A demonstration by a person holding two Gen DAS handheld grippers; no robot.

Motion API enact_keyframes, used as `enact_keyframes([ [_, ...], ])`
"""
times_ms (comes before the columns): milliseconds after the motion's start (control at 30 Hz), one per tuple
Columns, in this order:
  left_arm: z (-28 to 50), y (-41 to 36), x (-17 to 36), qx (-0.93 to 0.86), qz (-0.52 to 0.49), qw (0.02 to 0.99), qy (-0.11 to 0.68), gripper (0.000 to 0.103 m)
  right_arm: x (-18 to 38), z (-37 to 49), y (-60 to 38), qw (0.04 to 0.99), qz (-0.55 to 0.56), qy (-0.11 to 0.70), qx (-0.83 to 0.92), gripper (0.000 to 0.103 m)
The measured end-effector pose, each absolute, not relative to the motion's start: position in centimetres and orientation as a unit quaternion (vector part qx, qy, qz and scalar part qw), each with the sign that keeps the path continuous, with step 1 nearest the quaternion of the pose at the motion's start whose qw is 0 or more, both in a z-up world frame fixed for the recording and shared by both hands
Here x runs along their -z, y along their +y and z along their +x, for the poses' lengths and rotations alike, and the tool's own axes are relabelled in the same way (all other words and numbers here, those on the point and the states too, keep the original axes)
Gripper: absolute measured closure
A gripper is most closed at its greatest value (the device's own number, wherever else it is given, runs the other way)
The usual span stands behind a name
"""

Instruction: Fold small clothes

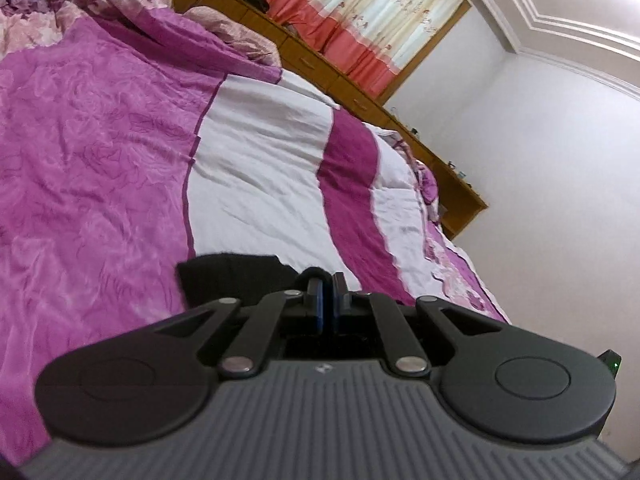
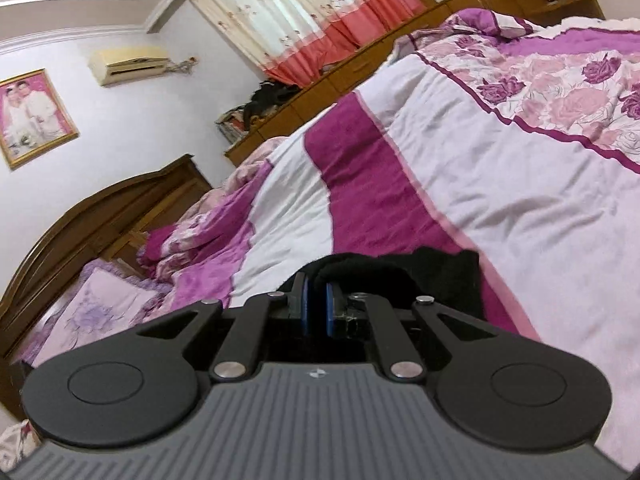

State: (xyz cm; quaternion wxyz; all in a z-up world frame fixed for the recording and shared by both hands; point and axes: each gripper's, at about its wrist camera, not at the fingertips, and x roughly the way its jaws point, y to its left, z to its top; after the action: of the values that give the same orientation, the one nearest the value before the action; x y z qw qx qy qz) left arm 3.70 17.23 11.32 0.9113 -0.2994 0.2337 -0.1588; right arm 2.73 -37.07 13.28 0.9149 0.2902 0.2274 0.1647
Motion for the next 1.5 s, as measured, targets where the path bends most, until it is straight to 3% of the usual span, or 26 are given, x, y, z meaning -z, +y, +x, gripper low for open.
enact_keyframes([
  [300,10.7,18.2,-6.6,0.111,-0.334,0.895,0.273,0.099,-9.0,8.8,-37.2,0.909,0.313,0.253,-0.110,0.095],
  [767,11.5,18.9,-5.2,0.061,-0.362,0.882,0.295,0.100,-4.6,14.4,-37.4,0.882,0.332,0.327,-0.070,0.093],
  [833,11.3,19.2,-5.3,0.049,-0.360,0.884,0.294,0.100,-4.6,14.5,-37.4,0.877,0.343,0.328,-0.072,0.083],
  [867,11.2,19.1,-5.5,0.043,-0.344,0.891,0.294,0.100,-4.9,14.4,-37.3,0.878,0.341,0.329,-0.073,0.072],
  [900,11.2,19.1,-5.6,0.043,-0.334,0.895,0.293,0.100,-5.1,14.4,-37.1,0.879,0.336,0.330,-0.077,0.055],
  [967,11.0,18.9,-5.5,0.031,-0.324,0.899,0.292,0.101,-5.5,14.2,-36.9,0.880,0.326,0.333,-0.091,0.034],
  [1067,10.6,18.3,-5.9,-0.013,-0.267,0.921,0.284,0.101,-5.8,13.9,-36.5,0.873,0.320,0.354,-0.105,0.027],
  [1133,9.8,18.1,-6.9,0.012,-0.260,0.926,0.273,0.097,-6.2,13.4,-35.8,0.874,0.300,0.367,-0.109,0.027],
  [1167,9.1,17.9,-7.7,0.046,-0.259,0.927,0.267,0.090,-6.3,13.1,-35.6,0.875,0.289,0.374,-0.111,0.027],
  [1233,7.8,17.3,-8.7,0.117,-0.266,0.918,0.269,0.069,-6.6,12.4,-34.8,0.872,0.260,0.398,-0.117,0.027],
  [1300,6.8,16.1,-8.7,0.180,-0.269,0.899,0.295,0.041,-6.7,11.5,-34.1,0.866,0.244,0.415,-0.134,0.028],
  [1333,6.6,15.4,-8.3,0.196,-0.265,0.891,0.313,0.038,-6.7,11.1,-34.0,0.865,0.243,0.415,-0.146,0.029],
  [1367,6.6,14.6,-7.8,0.206,-0.255,0.883,0.335,0.038,-6.6,10.8,-33.6,0.864,0.239,0.412,-0.166,0.036],
  [1400,6.9,13.5,-7.0,0.208,-0.236,0.877,0.363,0.039,-6.5,10.7,-33.2,0.864,0.230,0.412,-0.177,0.054],
  [1433,7.2,12.6,-6.3,0.206,-0.216,0.873,0.386,0.040,-6.2,10.7,-32.9,0.861,0.222,0.419,-0.184,0.064],
  [1467,7.4,11.9,-5.6,0.207,-0.204,0.871,0.397,0.055,-5.9,10.8,-32.8,0.854,0.223,0.430,-0.191,0.079],
  [1500,7.6,11.5,-5.2,0.207,-0.198,0.871,0.400,0.095,-5.5,11.0,-32.9,0.845,0.236,0.440,-0.191,0.085],
])
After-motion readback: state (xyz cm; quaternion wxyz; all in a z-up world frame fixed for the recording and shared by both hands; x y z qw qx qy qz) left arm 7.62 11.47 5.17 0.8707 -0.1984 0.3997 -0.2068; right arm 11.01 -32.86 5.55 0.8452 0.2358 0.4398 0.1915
